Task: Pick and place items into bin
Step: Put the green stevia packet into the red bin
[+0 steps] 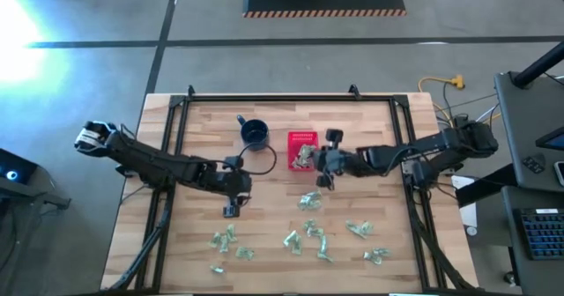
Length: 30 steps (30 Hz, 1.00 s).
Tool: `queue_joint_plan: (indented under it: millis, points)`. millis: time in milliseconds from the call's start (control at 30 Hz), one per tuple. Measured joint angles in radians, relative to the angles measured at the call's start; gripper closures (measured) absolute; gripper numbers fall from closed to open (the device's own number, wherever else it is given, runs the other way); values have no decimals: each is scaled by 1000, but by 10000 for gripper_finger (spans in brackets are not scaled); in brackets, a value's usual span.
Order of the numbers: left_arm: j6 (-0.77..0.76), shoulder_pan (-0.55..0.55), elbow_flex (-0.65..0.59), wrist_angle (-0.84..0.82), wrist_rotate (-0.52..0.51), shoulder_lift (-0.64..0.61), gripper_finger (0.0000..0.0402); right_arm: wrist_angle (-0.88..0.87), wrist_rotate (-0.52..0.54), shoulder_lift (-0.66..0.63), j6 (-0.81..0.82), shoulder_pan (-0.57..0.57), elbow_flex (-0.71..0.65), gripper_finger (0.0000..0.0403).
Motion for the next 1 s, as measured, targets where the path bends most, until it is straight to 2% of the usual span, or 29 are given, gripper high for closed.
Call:
queue_joint_plan:
  millis: [100,233,333,667,1000]
  points:
    - [-23,-20,-13,-2,0,0,233,7,-67,4,10,-64,1,394]
    - [-50,-39,-29,-2,1,0,233,46,-229,30,40,-146,0,394]
    - [-64,-52,-34,0,3,0,233,81,-311,65,42,-189,1,394]
    - [-113,-89,-39,-1,9,0,233,85,-358,118,22,-222,1,387]
    - [-154,-106,-44,-2,19,0,233,78,-357,114,22,-222,1,293]
